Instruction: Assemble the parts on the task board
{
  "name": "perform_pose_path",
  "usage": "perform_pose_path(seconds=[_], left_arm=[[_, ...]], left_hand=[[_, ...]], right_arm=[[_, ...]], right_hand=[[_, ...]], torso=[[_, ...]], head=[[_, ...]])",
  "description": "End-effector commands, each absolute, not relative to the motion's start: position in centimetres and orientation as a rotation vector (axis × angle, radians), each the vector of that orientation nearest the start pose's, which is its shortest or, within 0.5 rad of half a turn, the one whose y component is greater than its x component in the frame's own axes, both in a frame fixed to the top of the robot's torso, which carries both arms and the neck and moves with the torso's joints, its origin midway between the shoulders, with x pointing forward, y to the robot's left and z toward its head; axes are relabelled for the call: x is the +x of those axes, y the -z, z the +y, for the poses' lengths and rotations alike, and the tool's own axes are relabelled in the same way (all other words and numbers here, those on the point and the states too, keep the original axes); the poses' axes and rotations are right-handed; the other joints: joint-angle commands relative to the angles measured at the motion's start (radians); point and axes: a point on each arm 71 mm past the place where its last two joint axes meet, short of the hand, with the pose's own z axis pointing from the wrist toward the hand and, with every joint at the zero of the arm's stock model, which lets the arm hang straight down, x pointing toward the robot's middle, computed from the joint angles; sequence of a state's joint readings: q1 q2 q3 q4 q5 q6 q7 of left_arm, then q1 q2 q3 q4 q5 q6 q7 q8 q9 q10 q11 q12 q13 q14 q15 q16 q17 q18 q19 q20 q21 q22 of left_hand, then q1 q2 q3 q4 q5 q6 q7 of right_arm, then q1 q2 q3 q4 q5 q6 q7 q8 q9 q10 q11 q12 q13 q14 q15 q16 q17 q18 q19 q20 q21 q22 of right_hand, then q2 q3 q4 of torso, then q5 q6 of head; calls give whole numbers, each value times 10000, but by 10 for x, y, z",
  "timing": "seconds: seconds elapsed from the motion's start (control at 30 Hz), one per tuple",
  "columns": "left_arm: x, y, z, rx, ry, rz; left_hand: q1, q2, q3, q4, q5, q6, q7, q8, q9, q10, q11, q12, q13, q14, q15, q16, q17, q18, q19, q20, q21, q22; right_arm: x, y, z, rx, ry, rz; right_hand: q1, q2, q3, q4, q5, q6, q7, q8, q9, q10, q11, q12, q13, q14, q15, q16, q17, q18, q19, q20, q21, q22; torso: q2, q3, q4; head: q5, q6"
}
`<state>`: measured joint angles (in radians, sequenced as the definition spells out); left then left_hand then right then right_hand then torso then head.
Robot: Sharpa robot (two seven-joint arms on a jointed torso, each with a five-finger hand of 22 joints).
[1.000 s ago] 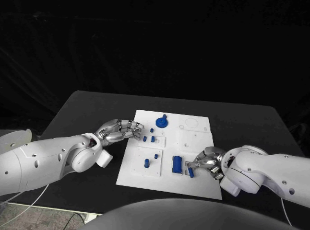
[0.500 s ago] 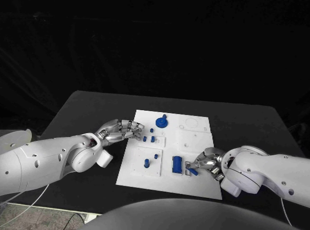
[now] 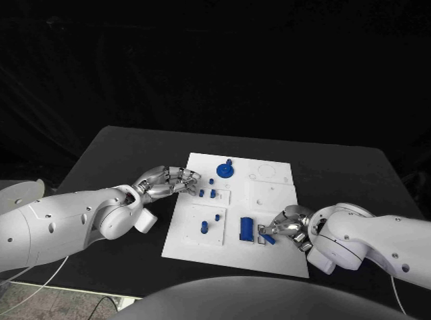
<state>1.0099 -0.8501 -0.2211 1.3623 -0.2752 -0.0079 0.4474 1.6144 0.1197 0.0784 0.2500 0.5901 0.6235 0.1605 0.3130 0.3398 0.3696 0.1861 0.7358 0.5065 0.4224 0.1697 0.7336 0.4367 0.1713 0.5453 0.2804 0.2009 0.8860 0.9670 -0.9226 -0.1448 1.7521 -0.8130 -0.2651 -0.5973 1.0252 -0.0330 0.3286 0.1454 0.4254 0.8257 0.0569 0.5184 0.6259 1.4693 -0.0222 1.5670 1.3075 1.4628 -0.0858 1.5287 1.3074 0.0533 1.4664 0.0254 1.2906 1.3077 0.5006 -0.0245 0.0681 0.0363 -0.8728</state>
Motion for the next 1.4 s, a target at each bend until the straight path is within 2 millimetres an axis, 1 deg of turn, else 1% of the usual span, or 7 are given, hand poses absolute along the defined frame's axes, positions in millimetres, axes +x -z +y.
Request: perform_pose_path(seconds=[0.03, 0.23, 0.47, 0.57, 0.97, 1.2, 1.4], left_arm=[[423, 331, 242, -9534, 15156, 18995], [423, 331, 242, -9544, 15158, 19031], [422, 332, 242, -9554, 15157, 19060], [422, 332, 243, -9563, 15145, 19072], [422, 332, 243, -9580, 15136, 19115], [422, 332, 243, -9597, 15110, 19156], [422, 332, 244, -9612, 15085, 19181]], left_hand=[[94, -39, 61, 15, 58, 16, 65, 36, -10, 36, 33, 12, -15, -10, 53, 59, -14, -47, -13, -43, -41, 19], [93, -37, 66, 15, 58, 16, 65, 36, -11, 37, 34, 11, -18, -6, 56, 61, -15, -47, -13, -44, -41, 21], [93, -36, 70, 14, 58, 16, 65, 37, -11, 37, 34, 11, -20, -3, 59, 63, -15, -47, -14, -44, -41, 23], [92, -31, 82, 13, 60, 16, 66, 38, -11, 39, 35, 10, -26, 5, 64, 68, -17, -47, -14, -44, -40, 28], [92, -31, 82, 13, 60, 16, 66, 38, -11, 39, 35, 10, -26, 5, 64, 68, -17, -47, -14, -44, -40, 28], [92, -20, 109, 9, 66, 19, 66, 41, -11, 44, 41, 10, -39, 20, 71, 76, -20, -50, -15, -45, -38, 39], [92, -16, 119, 7, 68, 19, 69, 42, -11, 47, 41, 11, -44, 26, 74, 80, -21, -50, -15, -45, -37, 43]], right_arm=[[349, 330, -202, 7092, -4764, 24945], [349, 330, -202, 7032, -4786, 25005], [349, 330, -201, 7060, -4866, 24929], [348, 329, -201, 7121, -4931, 24833], [348, 325, -203, 7434, -5203, 24489], [348, 323, -205, 7597, -5255, 24394], [350, 318, -206, 7410, -5378, 23848]], right_hand=[[-77, 0, 13, 51, -52, 108, 5, 29, 24, 1015, 49, 38, 2633, 888, 55, -22, 1648, 90, 157, 45, -33, 1788], [-5, 11, -2, -20, -34, 380, -134, 380, 278, 1015, -60, 38, 2633, 905, -24, 15, 1725, 82, 186, -9, 18, 1809], [24, 22, 22, -56, 243, 532, -367, 1107, 966, 1015, -273, 38, 2633, 918, -196, 46, 1784, 71, 223, -177, 68, 1832], [16, 33, 61, -45, 359, 544, -421, 1284, 1161, 1015, -321, 38, 2633, 923, -243, 57, 1806, 63, 235, -215, 90, 1841], [2, 41, 103, -28, 473, 524, -451, 1379, 1289, 1015, -353, 38, 2633, 931, -271, 75, 1844, 56, 249, -244, 116, 1850], [-24, 47, 108, -3, 493, 519, -452, 1398, 1317, 1015, -357, 38, 2633, 934, -277, 81, 1858, 51, 257, -252, 137, 1856], [-37, 35, 118, 6, 521, 482, -456, 1408, 1352, 1015, -362, 38, 2633, 927, -284, 66, 1820, 54, 255, -260, 122, 1852]], torso=[[0, 1, -5], [3, -3, -5], [4, -1, 0], [3, 0, -1], [4, -3, 0], [3, 0, -2], [-5, -1, 1]], head=[[3, 2], [-11, 2], [14, 2], [15, 2], [24, 2], [62, 2], [51, 2]])
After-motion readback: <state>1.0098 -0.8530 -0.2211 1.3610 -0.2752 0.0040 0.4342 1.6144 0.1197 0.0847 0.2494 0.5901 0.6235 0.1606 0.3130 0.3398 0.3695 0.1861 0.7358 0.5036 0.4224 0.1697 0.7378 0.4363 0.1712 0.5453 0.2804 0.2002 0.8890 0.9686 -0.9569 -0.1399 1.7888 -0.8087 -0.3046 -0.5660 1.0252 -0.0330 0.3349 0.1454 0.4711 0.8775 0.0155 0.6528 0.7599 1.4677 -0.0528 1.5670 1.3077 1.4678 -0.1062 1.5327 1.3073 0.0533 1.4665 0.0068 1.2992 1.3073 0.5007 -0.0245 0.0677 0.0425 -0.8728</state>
